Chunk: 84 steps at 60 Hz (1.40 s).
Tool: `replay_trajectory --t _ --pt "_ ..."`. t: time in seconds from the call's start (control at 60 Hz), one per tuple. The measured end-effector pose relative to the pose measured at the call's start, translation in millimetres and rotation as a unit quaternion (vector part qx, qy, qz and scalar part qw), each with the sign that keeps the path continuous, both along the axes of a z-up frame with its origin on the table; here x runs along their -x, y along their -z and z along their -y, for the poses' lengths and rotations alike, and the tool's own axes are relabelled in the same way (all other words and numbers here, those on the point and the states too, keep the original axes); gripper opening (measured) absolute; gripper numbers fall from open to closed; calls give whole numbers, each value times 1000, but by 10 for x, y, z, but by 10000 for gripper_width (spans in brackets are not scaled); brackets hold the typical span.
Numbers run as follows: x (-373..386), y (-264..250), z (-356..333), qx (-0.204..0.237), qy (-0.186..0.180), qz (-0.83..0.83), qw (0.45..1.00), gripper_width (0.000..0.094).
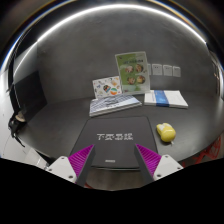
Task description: Arrange mouse
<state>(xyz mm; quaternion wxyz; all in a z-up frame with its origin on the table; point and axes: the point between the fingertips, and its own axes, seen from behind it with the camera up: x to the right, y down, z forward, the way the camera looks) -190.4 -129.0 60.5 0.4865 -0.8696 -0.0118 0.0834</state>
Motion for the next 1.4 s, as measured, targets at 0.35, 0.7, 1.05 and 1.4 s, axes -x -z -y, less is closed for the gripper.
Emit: replay_trajectory --t 0.35,0.7,1.05,1.4 --pt "-1289 231 -479 -20 26 47 998 812" --pt "-1960 707 -1073 3 9 38 999 762" --pt "-1661 266 -1139 -40 49 61 996 389" --pt "291 278 -1082 -53 33 62 996 386"
